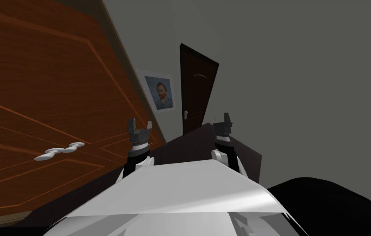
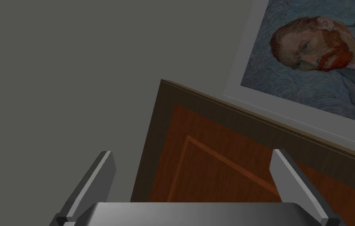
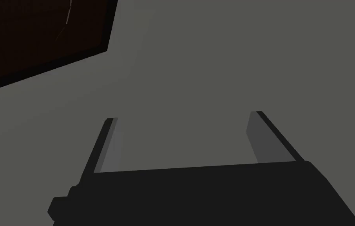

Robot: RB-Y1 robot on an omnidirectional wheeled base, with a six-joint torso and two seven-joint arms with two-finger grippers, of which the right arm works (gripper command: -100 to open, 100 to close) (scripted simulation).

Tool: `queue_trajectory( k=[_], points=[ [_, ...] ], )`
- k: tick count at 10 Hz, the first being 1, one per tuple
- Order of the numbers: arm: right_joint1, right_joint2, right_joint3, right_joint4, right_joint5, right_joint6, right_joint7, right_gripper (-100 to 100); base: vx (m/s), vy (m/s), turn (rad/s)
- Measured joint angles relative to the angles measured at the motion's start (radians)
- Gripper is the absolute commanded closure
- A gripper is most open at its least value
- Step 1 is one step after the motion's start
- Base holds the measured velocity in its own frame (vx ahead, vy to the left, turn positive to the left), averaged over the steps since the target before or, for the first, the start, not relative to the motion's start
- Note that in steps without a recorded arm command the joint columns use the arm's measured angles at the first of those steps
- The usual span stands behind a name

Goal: Pull the door open

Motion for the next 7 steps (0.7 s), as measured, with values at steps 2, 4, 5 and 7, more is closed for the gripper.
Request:
queue_trajectory(
  k=[2, 4, 5, 7],
  points=[
    [-0.013, -0.014, 0.006, 0.031, -0.026, 0.005, -0.029, -100, 0.119, -0.044, 0.144],
    [-0.024, -0.031, 0.012, 0.065, -0.059, 0.009, -0.068, -100, 0.126, -0.057, 0.101],
    [-0.029, -0.037, 0.015, 0.081, -0.072, 0.008, -0.084, -100, 0.088, -0.036, 0.094],
    [-0.034, -0.052, 0.021, 0.114, -0.102, 0.006, -0.120, -100, 0.078, -0.041, 0.112]
  ],
)
